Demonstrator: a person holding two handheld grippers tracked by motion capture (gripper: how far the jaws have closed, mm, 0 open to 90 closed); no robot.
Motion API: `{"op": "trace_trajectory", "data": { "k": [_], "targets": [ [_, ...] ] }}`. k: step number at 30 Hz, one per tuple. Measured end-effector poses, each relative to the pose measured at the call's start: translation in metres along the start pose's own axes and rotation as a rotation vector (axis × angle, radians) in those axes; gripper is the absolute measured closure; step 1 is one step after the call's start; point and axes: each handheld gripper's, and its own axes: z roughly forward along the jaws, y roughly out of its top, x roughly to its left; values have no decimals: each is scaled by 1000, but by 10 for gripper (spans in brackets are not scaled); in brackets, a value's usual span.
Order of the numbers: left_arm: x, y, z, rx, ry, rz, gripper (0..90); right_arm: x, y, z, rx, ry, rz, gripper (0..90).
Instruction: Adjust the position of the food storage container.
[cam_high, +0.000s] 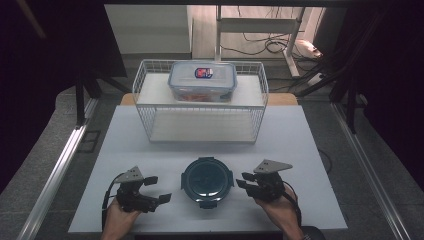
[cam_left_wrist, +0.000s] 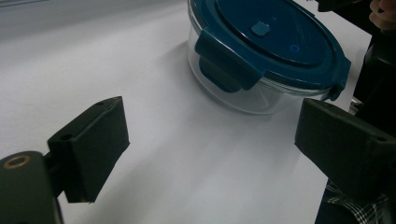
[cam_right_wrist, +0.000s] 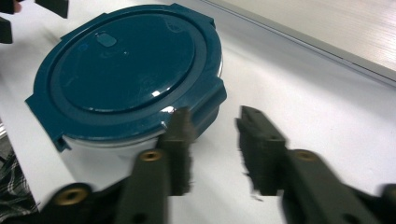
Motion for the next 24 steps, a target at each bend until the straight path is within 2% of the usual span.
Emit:
{"op": "trace_trajectory", "data": {
  "k": [7, 11, 13, 15, 17, 21, 24],
  "targets": [
    [-2, -2, 2, -4, 16, 18, 79, -4, -8, -6, -36, 5, -16, 342],
    [-1, -3, 3, -1, 21, 16, 66, -5, -11, -7, -43, -22, -42, 172],
    [0, -3, 4, 2, 21, 20, 65, -6, -13, -6, -43, -30, -38, 106],
    [0, -4, 5, 10, 25, 24, 60, -7, -16, -4, -37, -41, -28, 72],
    [-1, -4, 6, 18, 29, 32, 59, -7, -18, 0, -2, -51, -33, 51],
    [0, -5, 6, 27, 40, 43, 55, -8, -21, 6, 38, -58, -41, 41],
    [0, -5, 6, 29, 45, 34, 54, -8, -22, 7, 45, -58, -44, 37]
  ]
}}
